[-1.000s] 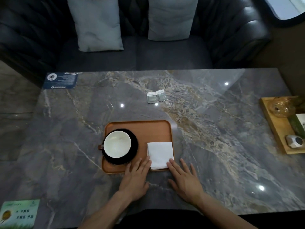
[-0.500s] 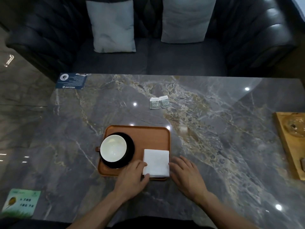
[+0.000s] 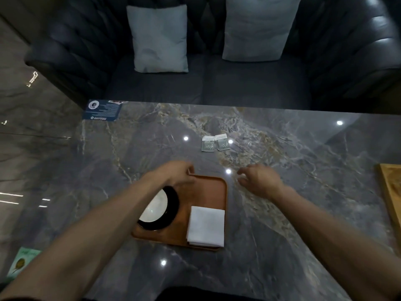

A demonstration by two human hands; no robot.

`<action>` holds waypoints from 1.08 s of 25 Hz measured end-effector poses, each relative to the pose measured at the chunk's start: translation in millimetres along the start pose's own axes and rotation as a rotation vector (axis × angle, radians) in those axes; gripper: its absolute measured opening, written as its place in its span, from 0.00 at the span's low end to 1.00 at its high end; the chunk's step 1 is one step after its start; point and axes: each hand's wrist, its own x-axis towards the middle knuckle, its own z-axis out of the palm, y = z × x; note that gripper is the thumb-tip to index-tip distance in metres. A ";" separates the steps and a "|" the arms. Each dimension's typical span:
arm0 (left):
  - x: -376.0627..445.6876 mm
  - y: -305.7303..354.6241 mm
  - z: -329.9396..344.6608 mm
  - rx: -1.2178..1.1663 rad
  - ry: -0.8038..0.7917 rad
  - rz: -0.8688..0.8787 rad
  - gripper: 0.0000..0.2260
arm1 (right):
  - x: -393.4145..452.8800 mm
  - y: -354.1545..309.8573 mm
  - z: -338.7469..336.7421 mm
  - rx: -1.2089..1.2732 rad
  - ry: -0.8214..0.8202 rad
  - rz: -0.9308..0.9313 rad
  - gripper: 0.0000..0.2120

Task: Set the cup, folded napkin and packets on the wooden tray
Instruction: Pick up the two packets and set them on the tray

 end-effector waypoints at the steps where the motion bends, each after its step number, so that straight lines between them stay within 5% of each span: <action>1: 10.5 -4.9 -11.0 -0.004 0.001 -0.018 0.19 | 11.8 3.8 -8.8 -0.006 -0.017 0.012 0.18; 12: 113.9 -30.9 -73.9 -0.096 0.001 -0.039 0.23 | 119.8 10.1 -45.5 -0.069 -0.001 0.026 0.19; 19: 160.8 -12.7 -59.5 0.014 0.073 0.044 0.28 | 167.3 8.3 -28.0 -0.083 -0.053 0.017 0.29; 27: 173.0 -2.5 -34.2 0.102 0.235 0.065 0.26 | 178.1 9.6 -10.9 -0.053 0.000 0.025 0.30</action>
